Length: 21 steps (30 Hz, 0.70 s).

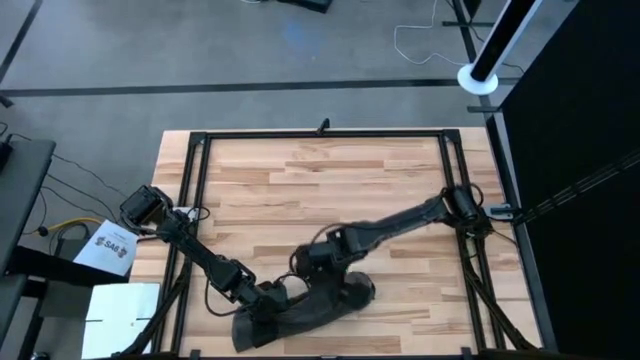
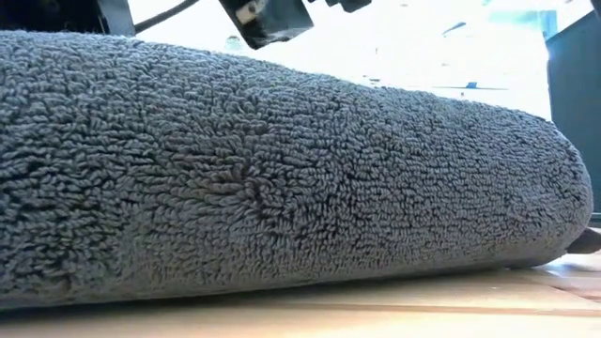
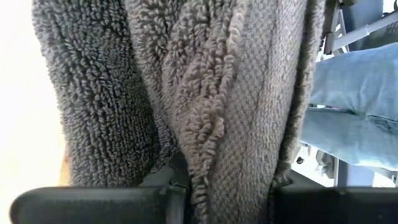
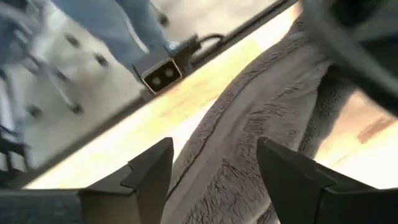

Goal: Roll towel
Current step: Roll the black towel

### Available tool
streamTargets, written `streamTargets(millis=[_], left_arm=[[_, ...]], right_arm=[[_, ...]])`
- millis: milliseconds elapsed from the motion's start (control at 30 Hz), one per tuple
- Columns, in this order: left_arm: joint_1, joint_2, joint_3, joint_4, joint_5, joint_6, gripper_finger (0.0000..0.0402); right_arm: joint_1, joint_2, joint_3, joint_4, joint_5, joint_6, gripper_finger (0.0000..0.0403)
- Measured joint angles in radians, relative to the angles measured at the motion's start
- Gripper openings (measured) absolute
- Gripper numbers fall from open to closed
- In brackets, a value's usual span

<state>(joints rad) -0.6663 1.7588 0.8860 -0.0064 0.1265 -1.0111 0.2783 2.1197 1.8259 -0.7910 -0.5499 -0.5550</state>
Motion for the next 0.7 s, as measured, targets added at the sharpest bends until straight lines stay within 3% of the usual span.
streamTargets(millis=[100, 467, 700], left_arm=[[-0.003, 0.0, 0.0, -0.001, -0.015, 0.001, 0.0073], [-0.03, -0.003, -0.079, 0.083, -0.054, -0.083, 0.0073], [-0.05, -0.001, -0.084, 0.098, -0.077, -0.097, 0.0073]], right_arm=[[0.045, 0.0, 0.0, 0.046, 0.105, 0.027, 0.0222], [0.118, 0.076, -0.003, 0.216, 0.298, 0.335, 0.0225], [0.137, 0.096, -0.003, 0.269, 0.399, 0.424, 0.0269]])
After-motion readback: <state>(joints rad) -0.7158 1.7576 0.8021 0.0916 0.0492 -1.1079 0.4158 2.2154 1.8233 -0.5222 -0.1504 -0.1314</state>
